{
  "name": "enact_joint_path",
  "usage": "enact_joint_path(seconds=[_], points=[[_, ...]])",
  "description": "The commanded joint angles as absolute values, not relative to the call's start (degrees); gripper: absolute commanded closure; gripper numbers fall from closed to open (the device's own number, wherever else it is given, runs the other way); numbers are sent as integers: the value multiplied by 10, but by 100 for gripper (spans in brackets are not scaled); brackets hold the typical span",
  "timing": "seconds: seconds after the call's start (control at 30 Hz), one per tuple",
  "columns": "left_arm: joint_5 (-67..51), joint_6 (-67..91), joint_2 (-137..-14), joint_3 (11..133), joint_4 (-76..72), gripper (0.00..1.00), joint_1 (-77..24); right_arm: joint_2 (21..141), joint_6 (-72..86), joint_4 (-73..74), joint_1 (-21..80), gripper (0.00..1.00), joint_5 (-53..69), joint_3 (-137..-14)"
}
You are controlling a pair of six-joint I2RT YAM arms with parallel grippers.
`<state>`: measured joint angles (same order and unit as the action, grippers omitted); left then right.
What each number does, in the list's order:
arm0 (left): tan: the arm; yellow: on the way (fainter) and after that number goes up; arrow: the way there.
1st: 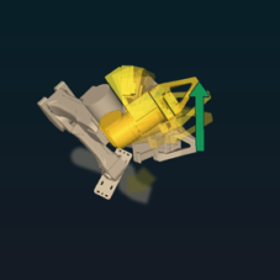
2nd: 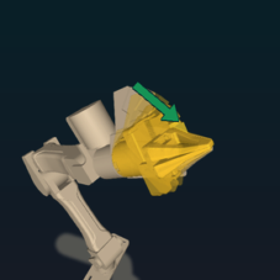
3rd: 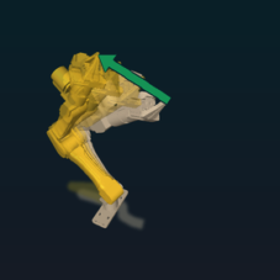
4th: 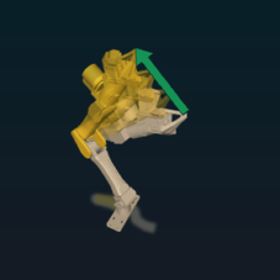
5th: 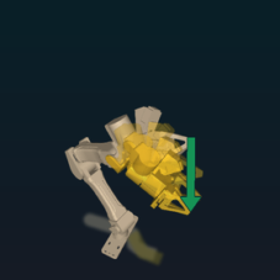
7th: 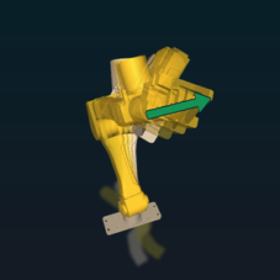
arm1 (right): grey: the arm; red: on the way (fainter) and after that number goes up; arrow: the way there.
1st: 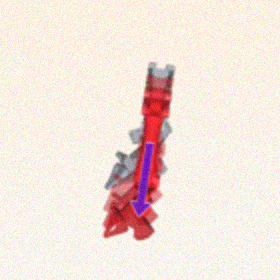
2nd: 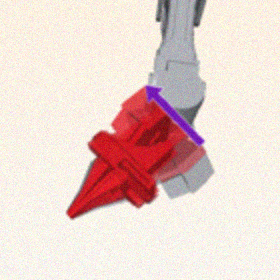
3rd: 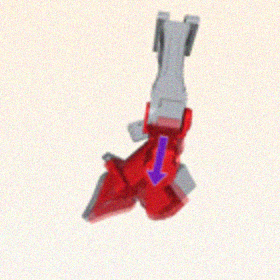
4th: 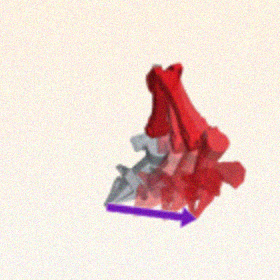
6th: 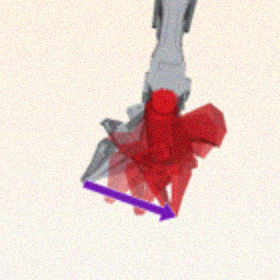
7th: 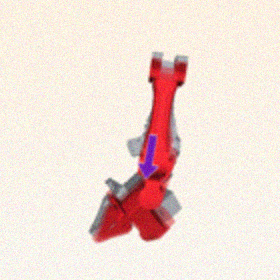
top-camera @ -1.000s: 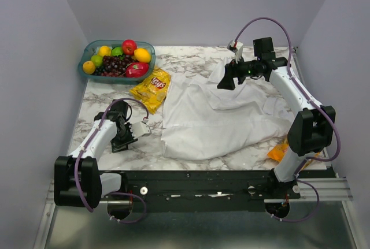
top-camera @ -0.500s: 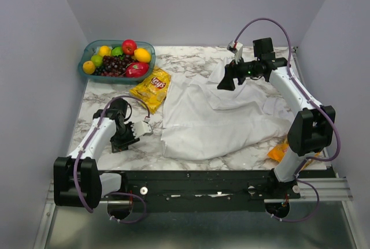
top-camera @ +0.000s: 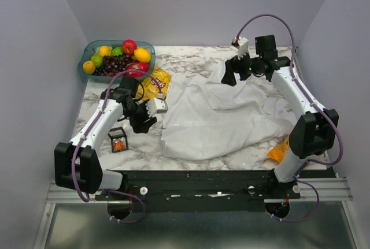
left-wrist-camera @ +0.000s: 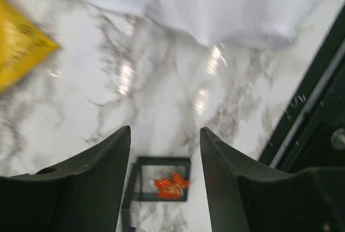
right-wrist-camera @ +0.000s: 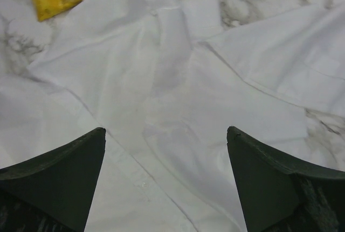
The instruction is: Remove the brooch from the garment
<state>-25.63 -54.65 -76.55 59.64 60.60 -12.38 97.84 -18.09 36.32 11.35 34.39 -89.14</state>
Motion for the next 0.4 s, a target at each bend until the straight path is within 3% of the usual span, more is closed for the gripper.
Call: enact_joint_path(seconds=[0.0, 0.13, 0.17, 0.27, 0.33, 0.37], points=[[-336, -398, -805, 685, 482, 37, -124, 976, -53, 297, 112, 0, 66, -963], [-364, -323, -843, 757, 440, 36, -124, 986, -60, 294, 111, 0, 4, -997], [-364, -310, -851, 787, 426, 29, -124, 986, -64, 293, 112, 0, 3, -998], [-370, -275, -884, 846, 418, 27, -124, 975, -69, 292, 111, 0, 2, -998], [-372, -268, -901, 867, 416, 1, -122, 963, -70, 292, 112, 0, 4, -994], [-370, -254, -905, 881, 407, 1, -122, 960, -70, 290, 112, 0, 5, -992]])
